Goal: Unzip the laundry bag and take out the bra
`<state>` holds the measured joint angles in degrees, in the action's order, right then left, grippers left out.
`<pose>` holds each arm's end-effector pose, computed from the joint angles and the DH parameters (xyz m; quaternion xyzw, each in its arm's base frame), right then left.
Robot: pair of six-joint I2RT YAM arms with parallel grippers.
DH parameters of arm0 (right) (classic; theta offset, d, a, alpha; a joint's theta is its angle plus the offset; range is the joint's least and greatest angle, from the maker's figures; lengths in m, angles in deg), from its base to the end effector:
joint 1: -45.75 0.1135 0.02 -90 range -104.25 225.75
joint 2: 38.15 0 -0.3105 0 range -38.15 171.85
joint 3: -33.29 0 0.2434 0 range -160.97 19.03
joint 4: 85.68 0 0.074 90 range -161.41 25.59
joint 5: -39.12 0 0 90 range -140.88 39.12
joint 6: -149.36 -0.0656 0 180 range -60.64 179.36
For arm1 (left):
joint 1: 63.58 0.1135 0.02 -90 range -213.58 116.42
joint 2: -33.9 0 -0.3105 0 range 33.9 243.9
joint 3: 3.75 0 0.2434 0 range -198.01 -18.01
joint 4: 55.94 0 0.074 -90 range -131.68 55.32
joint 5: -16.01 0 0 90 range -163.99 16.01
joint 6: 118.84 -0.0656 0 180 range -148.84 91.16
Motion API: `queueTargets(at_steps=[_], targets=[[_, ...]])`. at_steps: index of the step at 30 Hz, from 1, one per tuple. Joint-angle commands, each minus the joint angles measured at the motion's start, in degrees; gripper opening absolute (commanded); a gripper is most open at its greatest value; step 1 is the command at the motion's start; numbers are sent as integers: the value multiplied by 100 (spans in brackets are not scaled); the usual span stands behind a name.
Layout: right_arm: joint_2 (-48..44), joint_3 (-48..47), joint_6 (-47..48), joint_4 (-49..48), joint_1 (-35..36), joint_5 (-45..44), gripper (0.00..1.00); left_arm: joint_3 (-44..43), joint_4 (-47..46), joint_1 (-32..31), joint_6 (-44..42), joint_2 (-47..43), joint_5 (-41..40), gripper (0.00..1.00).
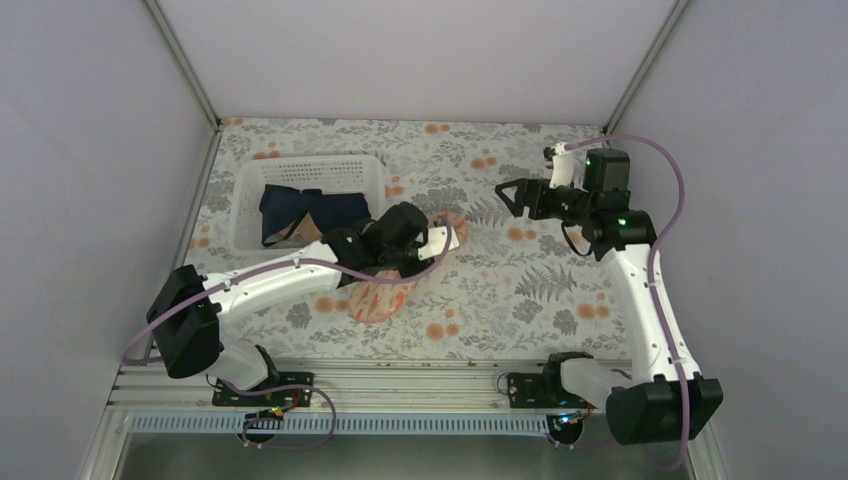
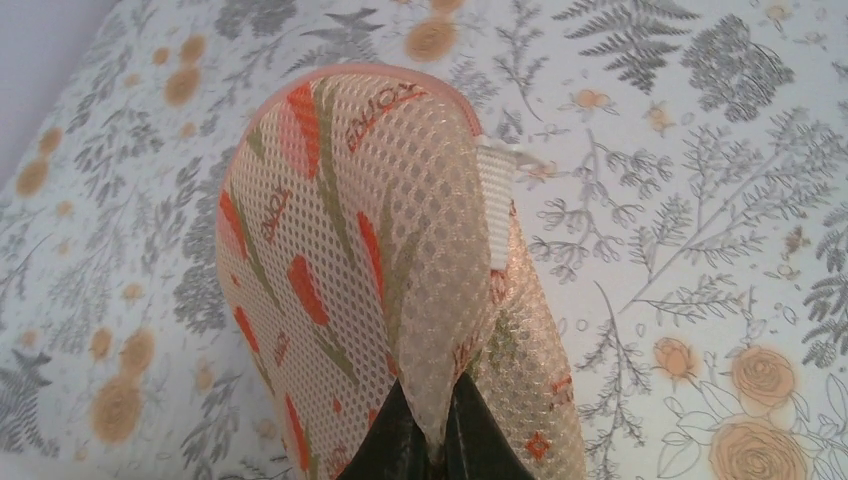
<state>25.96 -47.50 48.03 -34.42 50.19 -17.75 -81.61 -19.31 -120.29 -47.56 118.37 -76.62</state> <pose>0.2203 0.0531 0.3895 -0.0813 0.8550 0.3112 0.4069 0.1856 -0.2771 0.2990 0.5542 0.7315 -0.1092 0.3820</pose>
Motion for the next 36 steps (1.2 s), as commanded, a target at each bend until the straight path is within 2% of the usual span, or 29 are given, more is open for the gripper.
queueTargets(at_steps=[1, 5, 7, 13, 18, 24, 33, 36], targets=[[-237, -476, 848, 838, 258, 1051, 81, -562, 307, 259, 330, -232, 277, 2], [-425, -678, 1212, 610, 589, 347, 73, -651, 436, 485, 701, -345, 530, 2], [-472, -561, 1428, 493, 693, 309, 70, -657, 479, 582, 911, -404, 592, 2], [-437, -63, 2290, 466, 1503, -323, 68, -692, 471, 743, 1098, -500, 858, 2], [-358, 565, 2570, 110, 2163, -1062, 66, -676, 461, 769, 1073, -525, 901, 2], [-319, 928, 2623, -486, 2302, -1094, 59, -585, 444, 781, 1059, -575, 989, 2], [-74, 832, 2750, -634, 2503, -1224, 49, -553, 428, 785, 1055, -590, 1041, 2], [-19, 808, 2721, -632, 2556, -1318, 42, -554, 427, 788, 1055, -589, 1059, 2]])
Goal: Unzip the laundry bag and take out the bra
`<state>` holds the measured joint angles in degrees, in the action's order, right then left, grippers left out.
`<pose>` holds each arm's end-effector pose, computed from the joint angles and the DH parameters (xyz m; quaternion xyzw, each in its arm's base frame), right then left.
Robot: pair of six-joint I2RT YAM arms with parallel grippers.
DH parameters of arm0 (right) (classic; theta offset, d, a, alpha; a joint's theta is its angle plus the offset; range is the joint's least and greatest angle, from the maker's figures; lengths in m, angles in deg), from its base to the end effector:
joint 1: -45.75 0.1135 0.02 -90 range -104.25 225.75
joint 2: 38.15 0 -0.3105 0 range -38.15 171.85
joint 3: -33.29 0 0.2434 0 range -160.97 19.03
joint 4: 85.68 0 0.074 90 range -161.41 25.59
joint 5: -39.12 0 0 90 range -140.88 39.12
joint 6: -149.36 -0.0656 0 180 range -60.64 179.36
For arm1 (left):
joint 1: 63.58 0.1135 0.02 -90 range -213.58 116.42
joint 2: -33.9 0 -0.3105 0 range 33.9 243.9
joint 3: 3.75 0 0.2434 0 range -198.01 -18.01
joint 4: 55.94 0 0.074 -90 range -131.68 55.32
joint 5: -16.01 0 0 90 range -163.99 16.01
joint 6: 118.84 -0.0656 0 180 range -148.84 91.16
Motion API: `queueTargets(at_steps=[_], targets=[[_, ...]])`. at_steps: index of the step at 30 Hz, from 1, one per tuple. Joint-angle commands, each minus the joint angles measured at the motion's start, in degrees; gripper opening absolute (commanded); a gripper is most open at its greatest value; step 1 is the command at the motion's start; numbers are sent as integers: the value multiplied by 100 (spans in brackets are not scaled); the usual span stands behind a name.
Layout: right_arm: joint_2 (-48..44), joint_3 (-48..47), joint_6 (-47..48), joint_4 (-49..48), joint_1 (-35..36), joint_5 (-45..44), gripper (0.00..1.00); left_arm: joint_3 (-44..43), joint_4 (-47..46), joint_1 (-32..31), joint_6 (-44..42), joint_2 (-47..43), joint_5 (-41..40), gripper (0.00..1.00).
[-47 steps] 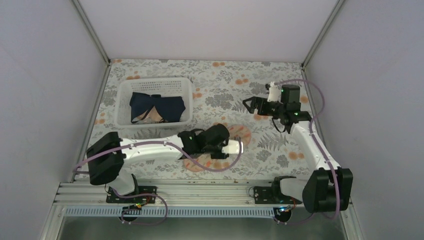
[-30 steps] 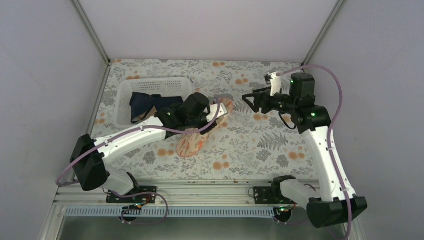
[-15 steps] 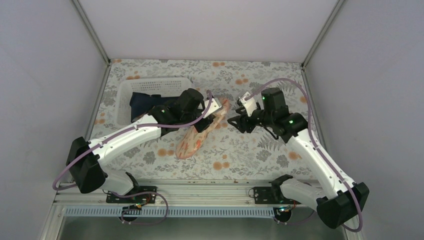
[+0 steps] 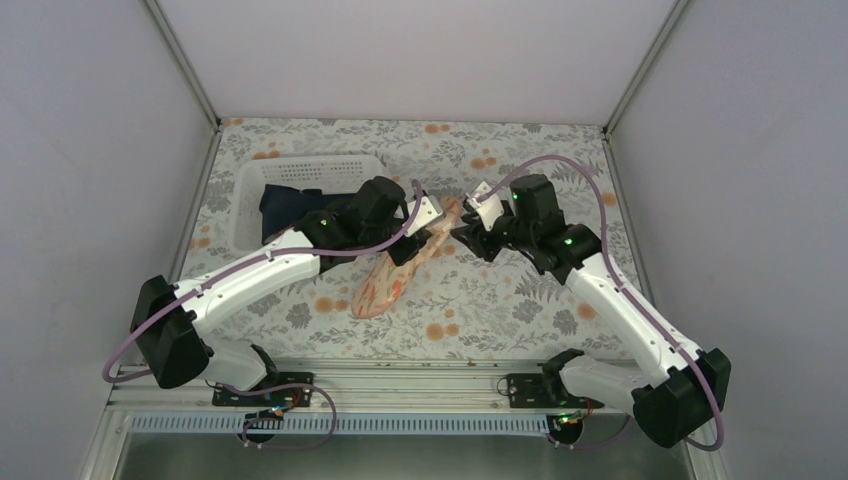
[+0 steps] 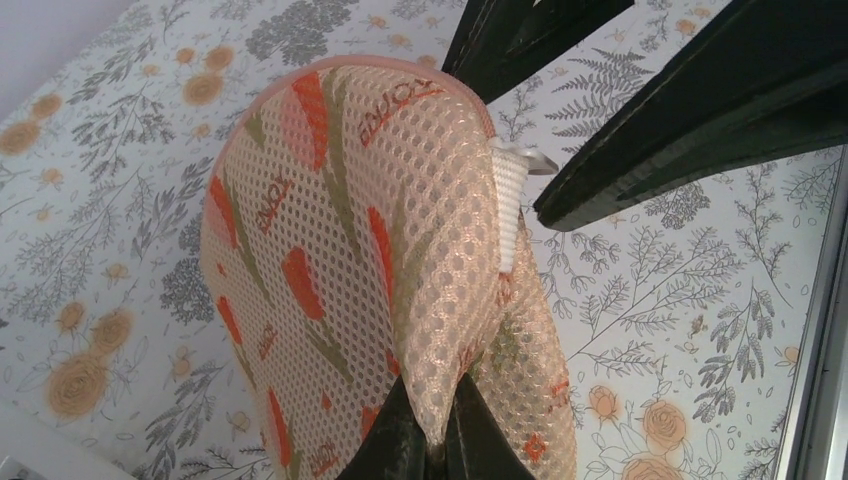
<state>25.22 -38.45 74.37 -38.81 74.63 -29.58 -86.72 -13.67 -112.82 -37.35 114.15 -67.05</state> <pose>0.1876 0.1307 0.3424 -0.4053 0.7910 0.2168 0.4037 0.2015 -0.2459 0.3425 0.4586 0.7783 -0.1994 0.3797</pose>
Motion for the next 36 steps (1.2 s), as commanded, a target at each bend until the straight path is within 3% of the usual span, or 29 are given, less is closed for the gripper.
queueTargets(at_steps=[1, 7, 15, 20, 27, 31, 32, 34, 36], targets=[[60, -97, 82, -195, 121, -169, 39, -39, -131, 44, 32, -172, 103, 2], [182, -224, 13, 9, 144, -501, 4, 19, -138, 41, 34, -185, 135, 2], [-5, -239, -85, 122, 137, -1431, 3, 311, -218, 42, -143, -334, 227, 2], [-216, -103, 54, 29, 122, -1643, 3, 637, -394, 45, -844, -513, 939, 2], [-68, -58, 163, 223, 120, -1053, 3, 971, -215, 217, -1725, -746, 1549, 2], [-232, -110, 290, 205, 380, 318, 3, 1192, -116, 622, -2093, -968, 2207, 2], [-271, -89, 341, 178, 542, 592, 3, 1273, -227, 655, -2090, -1037, 2327, 7], [-298, -62, 330, 139, 786, 807, 3, 1384, -427, 670, -2055, -1134, 2488, 35], [-270, -56, 183, 99, 844, 958, 3, 1414, -483, 669, -2052, -1166, 2603, 56]])
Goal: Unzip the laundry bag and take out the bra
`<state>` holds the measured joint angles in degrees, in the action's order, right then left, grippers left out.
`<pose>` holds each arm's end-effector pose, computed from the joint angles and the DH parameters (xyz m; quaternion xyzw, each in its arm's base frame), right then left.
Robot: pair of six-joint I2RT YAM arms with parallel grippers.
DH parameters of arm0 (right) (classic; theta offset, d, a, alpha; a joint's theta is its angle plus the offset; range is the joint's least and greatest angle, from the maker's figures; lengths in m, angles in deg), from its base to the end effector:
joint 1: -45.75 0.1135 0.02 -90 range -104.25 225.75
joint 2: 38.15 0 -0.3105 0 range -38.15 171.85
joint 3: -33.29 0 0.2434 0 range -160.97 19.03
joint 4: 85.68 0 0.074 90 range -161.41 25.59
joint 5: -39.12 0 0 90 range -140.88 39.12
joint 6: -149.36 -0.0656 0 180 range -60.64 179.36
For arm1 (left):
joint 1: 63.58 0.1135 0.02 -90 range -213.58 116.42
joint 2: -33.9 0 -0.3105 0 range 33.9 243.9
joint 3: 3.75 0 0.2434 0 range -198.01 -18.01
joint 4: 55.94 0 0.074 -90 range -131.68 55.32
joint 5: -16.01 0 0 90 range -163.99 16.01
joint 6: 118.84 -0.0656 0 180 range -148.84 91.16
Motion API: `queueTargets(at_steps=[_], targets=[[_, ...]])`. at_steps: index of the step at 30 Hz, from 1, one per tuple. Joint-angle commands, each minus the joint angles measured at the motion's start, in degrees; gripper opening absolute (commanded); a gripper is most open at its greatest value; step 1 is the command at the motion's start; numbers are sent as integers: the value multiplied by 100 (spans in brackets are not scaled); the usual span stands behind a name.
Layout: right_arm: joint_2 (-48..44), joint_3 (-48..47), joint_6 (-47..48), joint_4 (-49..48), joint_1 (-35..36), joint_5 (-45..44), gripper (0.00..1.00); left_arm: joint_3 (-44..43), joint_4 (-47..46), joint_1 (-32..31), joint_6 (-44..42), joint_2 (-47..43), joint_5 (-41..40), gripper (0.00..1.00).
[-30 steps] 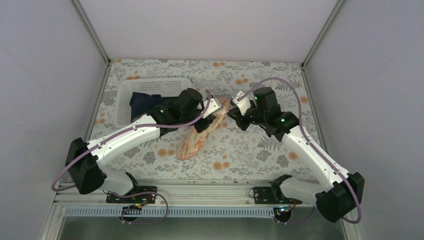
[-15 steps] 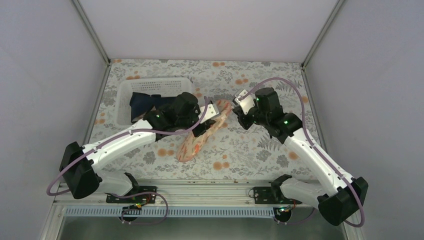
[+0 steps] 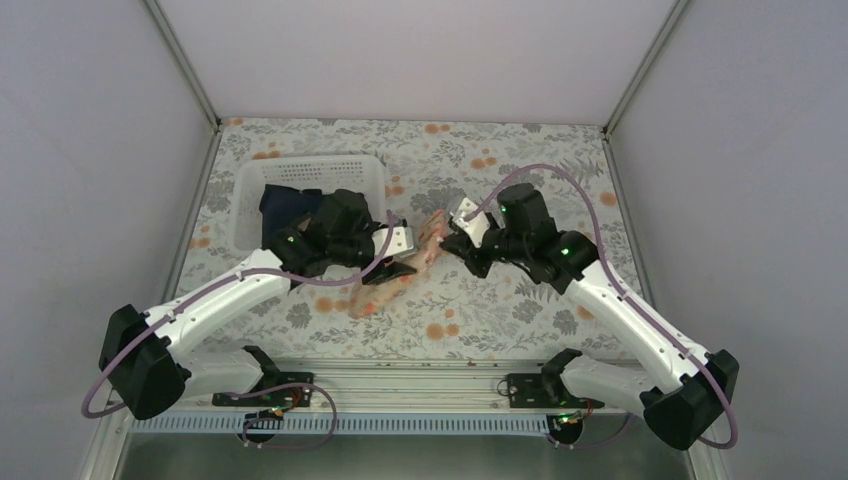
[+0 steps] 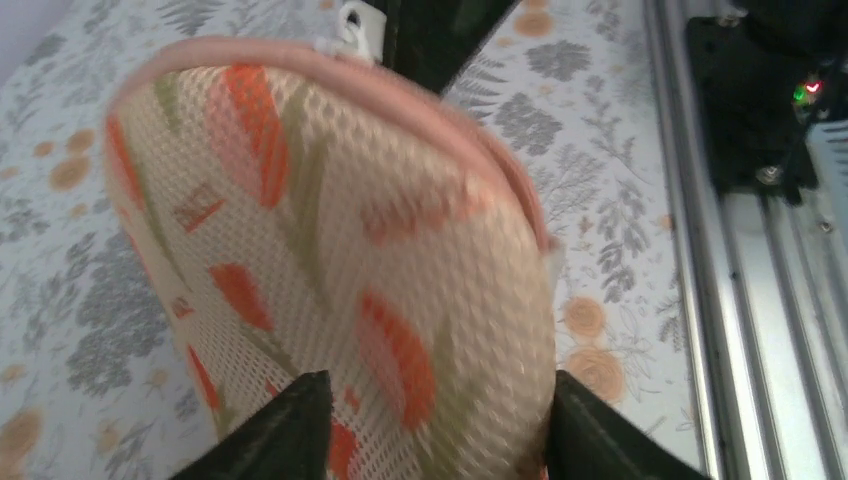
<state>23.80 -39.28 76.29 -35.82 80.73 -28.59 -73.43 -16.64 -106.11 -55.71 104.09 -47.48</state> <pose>0.1640 0.1451 0.3472 -0.4625 0.7608 0.2384 0.3879 0.1719 -0.1974 0.3185 0.5818 0.6693 -0.2619 0.3807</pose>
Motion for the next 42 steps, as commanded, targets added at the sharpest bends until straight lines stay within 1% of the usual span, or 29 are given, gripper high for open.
queueTargets(at_steps=[1, 2, 3, 7, 11, 12, 13, 14, 18, 19, 20, 21, 25, 30, 33, 36, 39, 42], targets=[[-105, 60, -107, -231, 241, 947, 3, 85, -153, -2, -202, -170, 674, 64], [-64, 83, -218, -269, 266, 1035, 3, 80, -99, -6, -173, -178, 694, 70], [-9, 107, -345, -313, 295, 1082, 4, 76, -60, -9, -97, -190, 695, 72], [316, 51, -959, -476, 450, 1172, 3, 28, -13, -10, 760, -217, 471, 71], [422, -62, -1499, -723, 482, 1248, 3, -41, 4, -19, 1396, -294, 744, 71], [430, -85, -1559, -769, 490, 1278, 4, -68, -34, -19, 1512, -296, 720, 69], [425, -119, -1568, -773, 492, 1286, 3, -92, -49, -19, 1575, -285, 656, 64], [419, -142, -1575, -764, 493, 1265, 4, -101, -38, -21, 1547, -277, 614, 57], [312, -73, -1572, -726, 493, 1077, 3, -36, 80, -21, 1175, -275, 509, 20], [305, -51, -1600, -710, 492, 1046, 3, -38, 102, -19, 1103, -289, 502, 13], [322, -39, -1598, -673, 485, 1004, 3, -40, 110, -19, 1040, -295, 490, 6], [351, -28, -1599, -619, 471, 947, 3, -54, 138, -19, 974, -317, 471, 3], [405, 101, -1609, -440, 188, 746, 3, -9, 239, -26, 609, -394, 349, 2], [162, 436, -1701, -355, -594, 838, 3, 121, 313, -19, 201, -575, 108, 2], [30, 434, -1677, -344, -853, 872, 3, 162, 326, -20, 61, -697, 203, 2], [173, 390, -1636, -262, -1055, 827, 3, 121, 287, -19, -92, -837, 394, 2], [293, 307, -1458, -118, -1151, 880, 4, 77, -43, 61, 120, -1068, 523, 2], [93, 229, -1398, -230, -1152, 1539, 3, 219, -552, 270, 589, -1200, 639, 2]])
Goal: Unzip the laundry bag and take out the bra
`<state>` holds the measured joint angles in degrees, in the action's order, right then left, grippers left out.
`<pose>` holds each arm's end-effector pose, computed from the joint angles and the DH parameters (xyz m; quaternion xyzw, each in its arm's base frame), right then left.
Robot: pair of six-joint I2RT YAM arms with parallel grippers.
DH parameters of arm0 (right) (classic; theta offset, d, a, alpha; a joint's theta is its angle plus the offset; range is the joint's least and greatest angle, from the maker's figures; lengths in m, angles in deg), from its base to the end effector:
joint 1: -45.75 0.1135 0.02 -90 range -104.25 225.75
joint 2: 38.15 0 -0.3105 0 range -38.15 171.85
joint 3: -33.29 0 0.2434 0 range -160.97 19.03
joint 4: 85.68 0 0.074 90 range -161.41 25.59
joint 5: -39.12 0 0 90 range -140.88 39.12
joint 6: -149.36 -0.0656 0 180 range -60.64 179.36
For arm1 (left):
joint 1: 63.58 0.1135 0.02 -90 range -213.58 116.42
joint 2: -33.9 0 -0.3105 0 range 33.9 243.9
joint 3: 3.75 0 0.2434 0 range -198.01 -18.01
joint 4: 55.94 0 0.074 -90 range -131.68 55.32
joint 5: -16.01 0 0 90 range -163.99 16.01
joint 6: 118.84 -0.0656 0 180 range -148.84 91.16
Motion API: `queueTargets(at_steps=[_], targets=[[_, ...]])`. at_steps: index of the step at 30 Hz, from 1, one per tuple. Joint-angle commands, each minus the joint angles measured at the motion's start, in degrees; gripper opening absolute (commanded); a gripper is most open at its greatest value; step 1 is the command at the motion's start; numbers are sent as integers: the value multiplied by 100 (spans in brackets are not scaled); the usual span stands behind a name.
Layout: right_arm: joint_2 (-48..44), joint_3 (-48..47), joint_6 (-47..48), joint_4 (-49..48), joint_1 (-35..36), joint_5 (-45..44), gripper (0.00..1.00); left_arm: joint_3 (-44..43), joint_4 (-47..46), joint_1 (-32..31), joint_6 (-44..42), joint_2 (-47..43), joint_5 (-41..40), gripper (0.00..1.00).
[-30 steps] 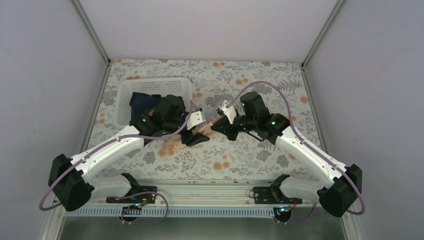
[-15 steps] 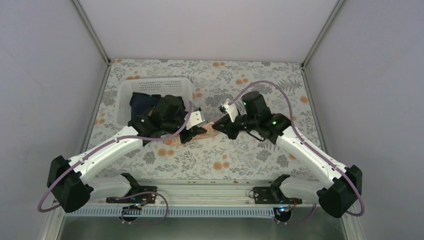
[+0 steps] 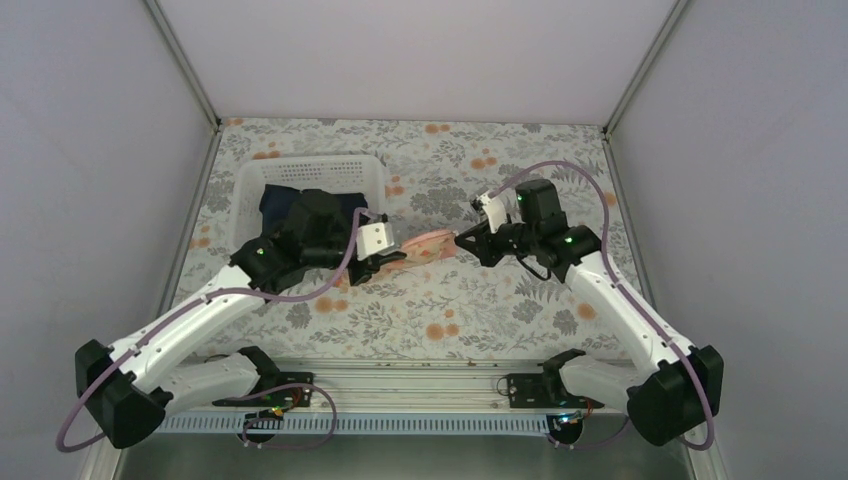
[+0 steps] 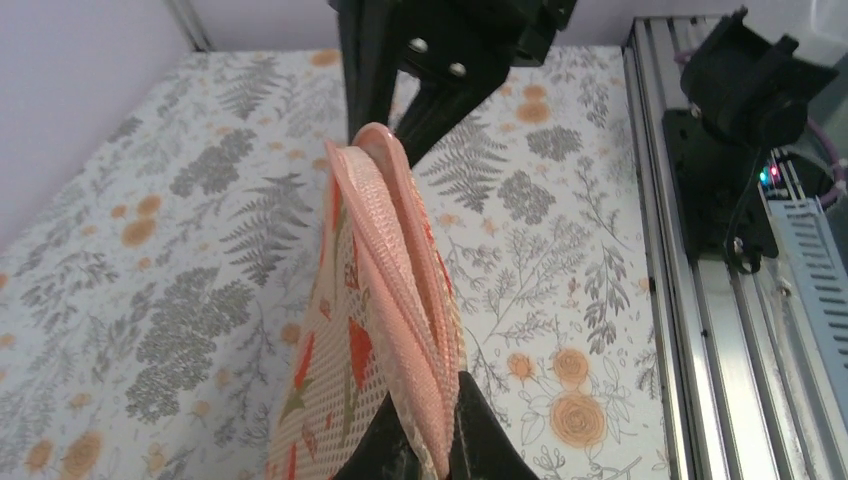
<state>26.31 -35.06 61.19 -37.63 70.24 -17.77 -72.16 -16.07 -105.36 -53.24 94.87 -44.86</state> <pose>0.1867 0.1244 0.3203 -0.3091 0.8344 0.3307 0.3145 0.1439 -0.1714 0.3461 0.5646 0.6446 -0.2883 0.4274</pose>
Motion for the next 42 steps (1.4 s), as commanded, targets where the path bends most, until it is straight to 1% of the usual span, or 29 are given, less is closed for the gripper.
queueTargets(at_steps=[1, 6, 7, 8, 10, 11, 13, 14, 15, 16, 17, 20, 22, 24, 26, 29, 30, 31, 37, 38, 42], targets=[[-241, -209, 100, -114, -102, 620, 3, 172, -722, 230, 420, -282, 428, 2], [-584, -152, 139, -287, 43, 1347, 3, 851, -1249, 280, 925, -364, 449, 3], [-626, -115, 129, -322, 117, 1371, 3, 983, -1343, 276, 970, -372, 441, 9], [-643, -106, 115, -330, 192, 1352, 3, 1062, -1397, 276, 957, -377, 420, 19], [-639, -122, 44, -346, 313, 1247, 3, 1111, -1385, 276, 770, -380, 404, 25], [-630, -120, -20, -380, 377, 1201, 3, 1071, -1323, 276, 628, -379, 431, 33], [-563, -125, -164, -488, 486, 1132, 3, 924, -1093, 263, 257, -364, 597, 56], [-514, -136, -246, -548, 535, 1073, 3, 832, -972, 254, 90, -346, 727, 65], [-466, -155, -319, -582, 588, 1003, 3, 746, -868, 239, -11, -321, 867, 71], [-409, -177, -382, -617, 632, 915, 3, 638, -803, 214, -19, -296, 973, 75], [-360, -195, -408, -644, 671, 893, 3, 575, -782, 181, 43, -254, 1092, 78], [-268, -237, -458, -726, 792, 822, 3, 520, -971, 57, 468, -158, 1287, 80], [-236, -264, -419, -722, 872, 850, 3, 524, -1238, 7, 868, -85, 1078, 79], [-248, -269, -336, -696, 956, 923, 3, 512, -1455, -5, 1125, 7, 842, 72], [-274, -262, -264, -655, 1011, 991, 3, 511, -1530, -26, 1051, 62, 662, 69], [-307, -278, -155, -563, 1030, 1156, 3, 490, -1530, -72, 865, 119, 276, 68], [-311, -278, -130, -545, 1038, 1192, 3, 481, -1537, -75, 821, 137, 160, 65], [-321, -270, -124, -533, 1040, 1205, 4, 466, -1537, -80, 778, 152, 101, 60], [-340, -277, -149, -540, 1049, 1146, 3, 440, -1462, -233, 601, 150, 193, 8], [-346, -290, -165, -529, 1036, 1115, 3, 440, -1463, -234, 615, 133, 183, 3], [-343, -162, -221, -436, 751, 789, 3, 534, -1608, -203, 752, -50, 67, 2]])
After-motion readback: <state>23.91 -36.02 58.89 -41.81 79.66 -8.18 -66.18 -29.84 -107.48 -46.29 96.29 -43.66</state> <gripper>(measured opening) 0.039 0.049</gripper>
